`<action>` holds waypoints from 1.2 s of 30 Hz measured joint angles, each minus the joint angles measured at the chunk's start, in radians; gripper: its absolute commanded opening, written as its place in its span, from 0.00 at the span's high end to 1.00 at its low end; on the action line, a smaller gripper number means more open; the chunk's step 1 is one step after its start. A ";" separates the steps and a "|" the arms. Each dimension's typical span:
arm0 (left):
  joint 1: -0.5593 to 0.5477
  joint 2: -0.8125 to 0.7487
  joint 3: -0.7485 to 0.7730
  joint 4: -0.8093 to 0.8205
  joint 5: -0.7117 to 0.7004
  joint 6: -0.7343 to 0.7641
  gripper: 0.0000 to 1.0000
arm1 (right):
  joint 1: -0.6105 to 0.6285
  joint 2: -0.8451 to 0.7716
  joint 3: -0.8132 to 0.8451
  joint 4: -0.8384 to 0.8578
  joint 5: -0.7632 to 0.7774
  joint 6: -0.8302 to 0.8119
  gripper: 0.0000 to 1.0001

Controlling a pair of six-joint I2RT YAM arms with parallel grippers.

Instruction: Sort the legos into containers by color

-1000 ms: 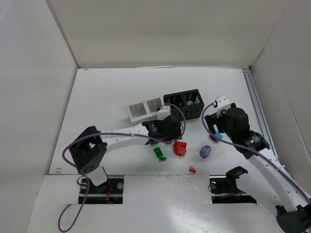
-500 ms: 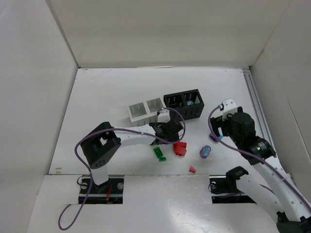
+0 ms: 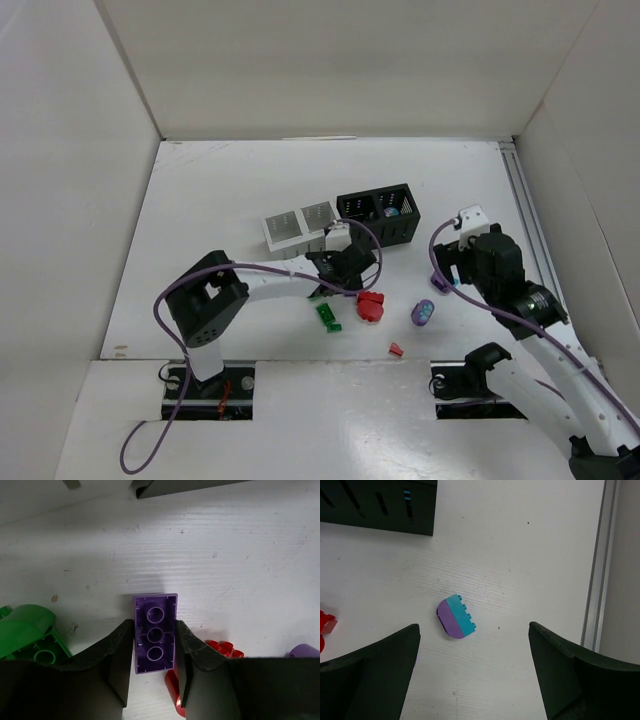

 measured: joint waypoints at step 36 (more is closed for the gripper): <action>0.180 0.018 0.412 0.066 -0.087 0.418 0.80 | 0.009 0.023 -0.142 -0.086 -0.240 0.059 0.08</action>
